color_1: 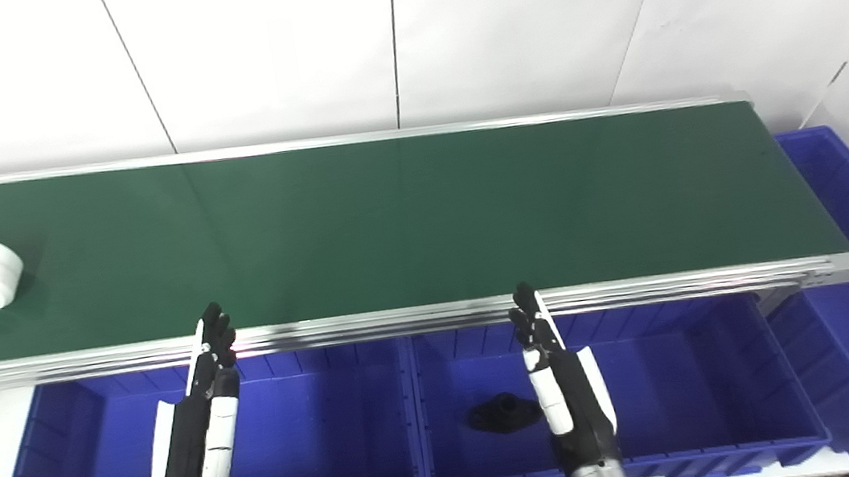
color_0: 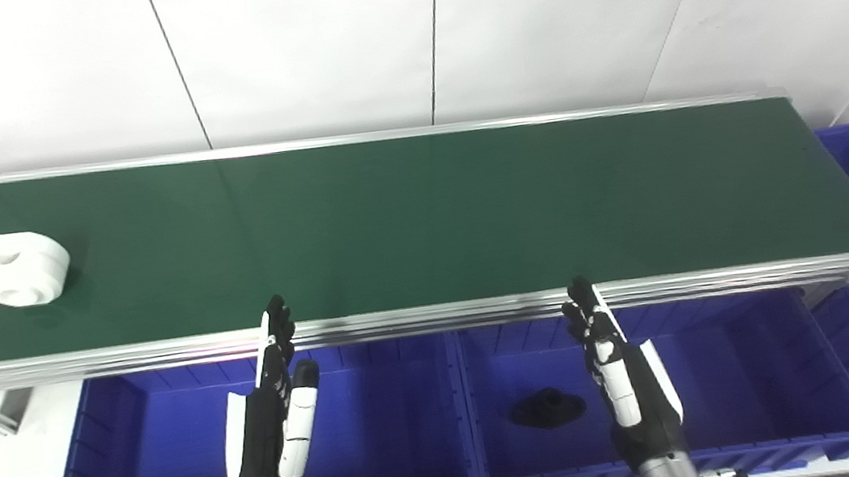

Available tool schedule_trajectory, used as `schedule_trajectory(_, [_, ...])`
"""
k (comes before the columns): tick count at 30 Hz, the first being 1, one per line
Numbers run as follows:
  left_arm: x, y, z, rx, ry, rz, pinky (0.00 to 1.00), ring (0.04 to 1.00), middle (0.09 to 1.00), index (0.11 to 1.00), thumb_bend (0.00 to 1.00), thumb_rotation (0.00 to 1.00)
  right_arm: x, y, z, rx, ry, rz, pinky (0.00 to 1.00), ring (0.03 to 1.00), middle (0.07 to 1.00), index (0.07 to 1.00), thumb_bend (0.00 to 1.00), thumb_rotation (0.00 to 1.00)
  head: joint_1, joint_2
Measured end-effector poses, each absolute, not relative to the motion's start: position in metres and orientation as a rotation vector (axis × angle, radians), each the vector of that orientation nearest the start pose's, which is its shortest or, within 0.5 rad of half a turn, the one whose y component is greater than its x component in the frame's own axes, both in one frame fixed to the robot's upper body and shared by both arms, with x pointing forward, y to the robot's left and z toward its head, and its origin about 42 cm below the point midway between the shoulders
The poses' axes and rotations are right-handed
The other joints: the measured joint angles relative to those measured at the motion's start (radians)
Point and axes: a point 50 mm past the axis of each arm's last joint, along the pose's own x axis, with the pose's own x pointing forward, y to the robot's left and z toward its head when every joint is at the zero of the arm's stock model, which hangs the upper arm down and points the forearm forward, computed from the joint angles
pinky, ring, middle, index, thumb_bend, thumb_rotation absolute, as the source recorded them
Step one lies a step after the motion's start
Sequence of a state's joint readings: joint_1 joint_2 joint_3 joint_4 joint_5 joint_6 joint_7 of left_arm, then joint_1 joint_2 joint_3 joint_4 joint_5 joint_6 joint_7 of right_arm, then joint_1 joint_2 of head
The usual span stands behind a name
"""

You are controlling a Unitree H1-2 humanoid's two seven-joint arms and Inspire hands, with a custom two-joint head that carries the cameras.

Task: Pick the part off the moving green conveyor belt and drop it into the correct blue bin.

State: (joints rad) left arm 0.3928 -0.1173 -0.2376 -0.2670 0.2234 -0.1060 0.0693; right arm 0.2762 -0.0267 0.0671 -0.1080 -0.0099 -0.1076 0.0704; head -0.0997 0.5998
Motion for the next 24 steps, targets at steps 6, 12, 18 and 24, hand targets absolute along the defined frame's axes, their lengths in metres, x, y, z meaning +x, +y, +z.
schedule_trajectory(6, [0.162,0.138,0.103,0.043,-0.028,-0.034,1.00,0.995,1.000,1.000,0.56,1.00,0.190,-0.215,0.067,-0.028,0.057,0.077,1.00,0.985,1.000,1.000,0.88,0.99,0.024,-0.020])
schedule_trajectory(12, [0.162,0.135,0.101,0.036,-0.019,-0.037,0.98,0.979,1.000,1.000,0.53,0.97,0.189,-0.218,0.061,-0.018,0.063,0.083,1.00,0.980,1.000,1.000,0.87,0.99,0.069,-0.043])
schedule_trajectory(18, [0.161,0.134,0.097,0.040,-0.003,-0.036,0.94,0.948,1.000,1.000,0.51,0.94,0.188,-0.225,0.054,-0.026,0.062,0.089,1.00,0.980,0.998,1.000,0.89,0.99,0.091,-0.058])
schedule_trajectory(24, [0.161,0.135,0.094,0.061,0.002,-0.024,0.90,0.936,1.000,1.000,0.46,0.93,0.186,-0.231,0.049,-0.021,0.074,0.095,1.00,0.979,0.998,1.000,0.90,0.98,0.127,-0.087])
